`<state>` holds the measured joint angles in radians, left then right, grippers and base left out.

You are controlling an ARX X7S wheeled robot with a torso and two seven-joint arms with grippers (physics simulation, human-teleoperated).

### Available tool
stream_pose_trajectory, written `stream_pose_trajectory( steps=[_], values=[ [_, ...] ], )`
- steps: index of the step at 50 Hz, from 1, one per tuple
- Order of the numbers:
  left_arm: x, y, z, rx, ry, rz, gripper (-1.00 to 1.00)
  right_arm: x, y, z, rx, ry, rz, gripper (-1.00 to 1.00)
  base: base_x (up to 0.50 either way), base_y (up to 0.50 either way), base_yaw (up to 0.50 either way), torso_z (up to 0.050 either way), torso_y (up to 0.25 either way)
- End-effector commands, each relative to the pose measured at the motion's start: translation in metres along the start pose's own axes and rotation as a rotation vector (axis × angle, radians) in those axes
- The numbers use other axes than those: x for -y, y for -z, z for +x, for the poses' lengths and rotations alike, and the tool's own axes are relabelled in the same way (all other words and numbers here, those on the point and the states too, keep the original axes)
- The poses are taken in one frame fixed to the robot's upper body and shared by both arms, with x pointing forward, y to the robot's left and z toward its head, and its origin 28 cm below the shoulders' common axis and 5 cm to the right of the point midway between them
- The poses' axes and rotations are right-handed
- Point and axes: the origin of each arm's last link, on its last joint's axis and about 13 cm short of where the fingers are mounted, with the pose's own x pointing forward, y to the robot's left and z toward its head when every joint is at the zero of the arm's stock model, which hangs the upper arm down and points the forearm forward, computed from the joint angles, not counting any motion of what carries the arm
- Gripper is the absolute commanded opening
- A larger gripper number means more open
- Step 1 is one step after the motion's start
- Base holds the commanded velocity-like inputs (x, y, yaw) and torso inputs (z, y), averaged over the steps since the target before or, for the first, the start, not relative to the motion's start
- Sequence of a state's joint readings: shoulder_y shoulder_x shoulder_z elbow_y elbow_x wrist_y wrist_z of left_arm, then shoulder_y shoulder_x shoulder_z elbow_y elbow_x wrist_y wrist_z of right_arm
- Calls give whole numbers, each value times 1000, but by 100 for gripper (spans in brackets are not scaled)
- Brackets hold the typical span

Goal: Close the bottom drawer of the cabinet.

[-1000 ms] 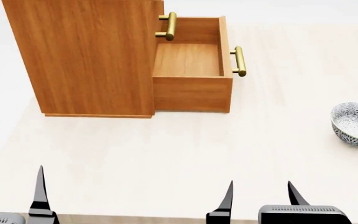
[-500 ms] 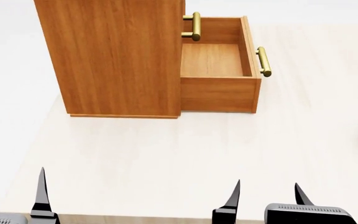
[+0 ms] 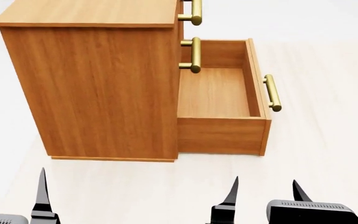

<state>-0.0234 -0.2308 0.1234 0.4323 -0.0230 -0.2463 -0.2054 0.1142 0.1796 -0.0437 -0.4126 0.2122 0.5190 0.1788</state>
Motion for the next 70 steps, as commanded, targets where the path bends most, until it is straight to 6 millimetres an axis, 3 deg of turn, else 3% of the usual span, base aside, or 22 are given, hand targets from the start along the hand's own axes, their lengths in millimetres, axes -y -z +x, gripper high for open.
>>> stream_pose_trajectory(
  steps=[1, 31, 34, 37, 42, 50, 55, 62, 70],
  values=[
    [0, 0, 0, 2, 0, -1, 100, 0, -1, 1, 1, 2, -5, 100, 500, 0, 0, 0, 0],
    [0, 2, -4, -1, 0, -1, 100, -1, 0, 3, -9, 63, -71, 100, 439, 0, 0, 0, 1],
    [1, 3, -4, -1, 4, 7, 100, -1, -16, 0, -47, 72, -72, 100, 0, 0, 0, 0, 0],
    [1, 3, -5, -2, 5, 8, 100, -1, -57, -10, 41, 96, -58, 100, 0, 0, 0, 0, 0],
    [1, 4, -7, -2, 9, 8, 100, 7, -101, -16, 110, 97, -80, 100, 0, 0, 0, 0, 0],
    [2, 7, -8, -7, 13, 7, 100, 25, -121, -8, 139, 115, -158, 100, 0, 0, 0, 0, 0],
    [2, 7, -8, -9, 13, 7, 100, 41, -113, 5, 121, 146, -170, 100, 0, 0, 0, 0, 0],
    [1, 8, -7, -10, 9, 6, 100, 72, -81, 24, 50, 208, -144, 100, 0, 0, 0, 0, 0],
    [0, 8, -6, -10, 5, 7, 100, 93, -47, 32, 8, 279, -128, 100, 0, 0, 0, 0, 0]
  ],
)
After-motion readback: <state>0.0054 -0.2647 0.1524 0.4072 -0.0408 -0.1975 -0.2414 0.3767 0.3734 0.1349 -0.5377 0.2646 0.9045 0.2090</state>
